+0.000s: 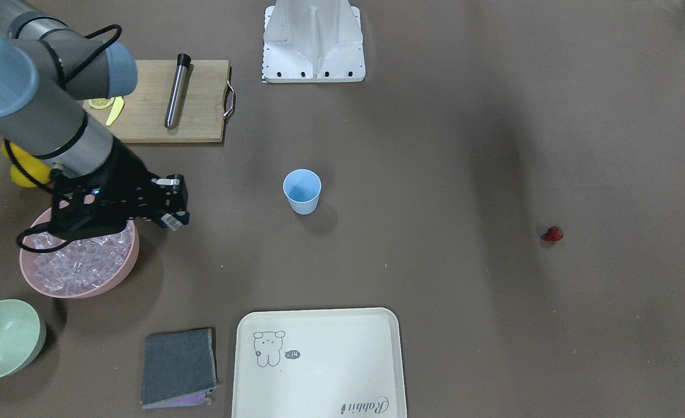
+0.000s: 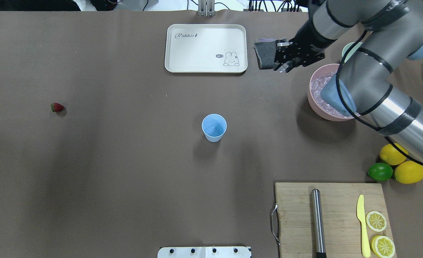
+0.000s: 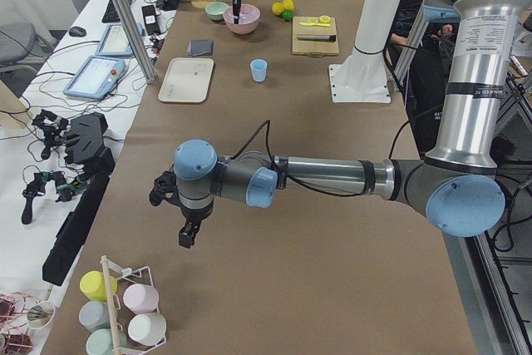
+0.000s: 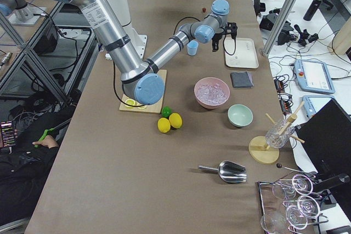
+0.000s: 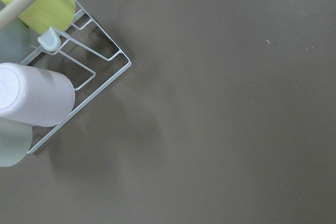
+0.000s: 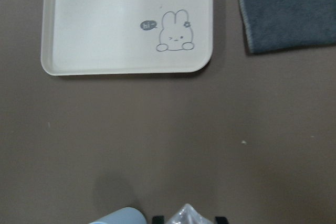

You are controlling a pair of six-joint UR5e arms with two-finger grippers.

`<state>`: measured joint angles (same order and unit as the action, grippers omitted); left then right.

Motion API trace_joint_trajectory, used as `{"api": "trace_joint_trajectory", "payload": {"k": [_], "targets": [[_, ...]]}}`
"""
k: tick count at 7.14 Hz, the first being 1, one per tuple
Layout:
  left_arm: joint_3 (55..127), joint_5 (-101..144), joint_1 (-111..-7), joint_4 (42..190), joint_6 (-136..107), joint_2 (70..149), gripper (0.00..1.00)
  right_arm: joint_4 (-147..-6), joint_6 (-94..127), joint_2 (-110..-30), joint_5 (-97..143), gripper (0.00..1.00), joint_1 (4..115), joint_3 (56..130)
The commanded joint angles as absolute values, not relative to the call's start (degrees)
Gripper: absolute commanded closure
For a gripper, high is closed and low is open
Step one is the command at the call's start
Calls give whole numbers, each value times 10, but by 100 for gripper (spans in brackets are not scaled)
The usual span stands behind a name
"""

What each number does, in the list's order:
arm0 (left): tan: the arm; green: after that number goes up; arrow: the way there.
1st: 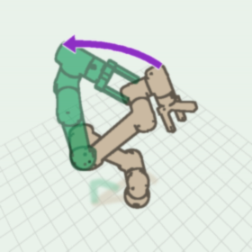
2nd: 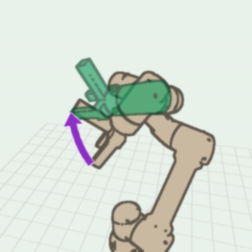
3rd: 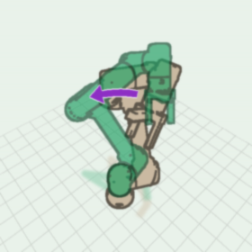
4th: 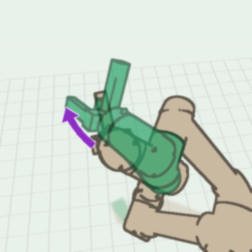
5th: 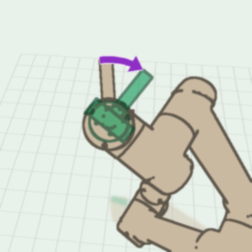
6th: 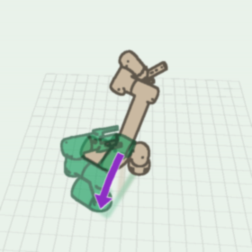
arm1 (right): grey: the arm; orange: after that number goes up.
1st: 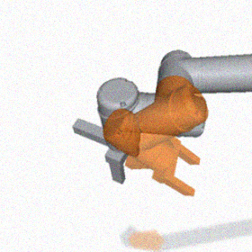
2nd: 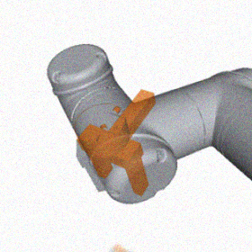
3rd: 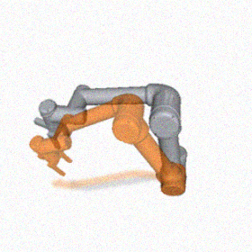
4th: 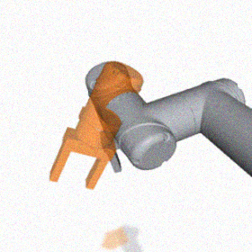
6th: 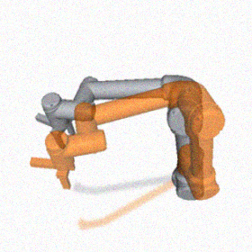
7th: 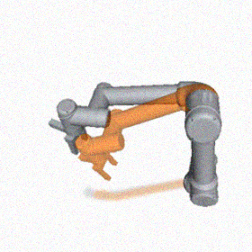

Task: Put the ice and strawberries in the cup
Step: 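Carry the ice cube with the right gripper over the blue cup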

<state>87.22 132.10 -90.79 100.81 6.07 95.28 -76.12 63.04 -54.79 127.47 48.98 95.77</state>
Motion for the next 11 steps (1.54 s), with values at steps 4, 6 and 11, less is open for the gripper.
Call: {"api": "trace_joint_trajectory", "payload": {"k": [4, 6, 11], "targets": [[870, 1321, -908, 1007, 62, 952, 2, -713, 736, -535, 1141, 100, 338, 949], [868, 1320, -908, 1007, 62, 952, 2, -713, 748, -534, 1141, 100, 328, 951], [863, 1320, -908, 1007, 62, 952, 2, -715, 744, -519, 1141, 100, 330, 943]]}}
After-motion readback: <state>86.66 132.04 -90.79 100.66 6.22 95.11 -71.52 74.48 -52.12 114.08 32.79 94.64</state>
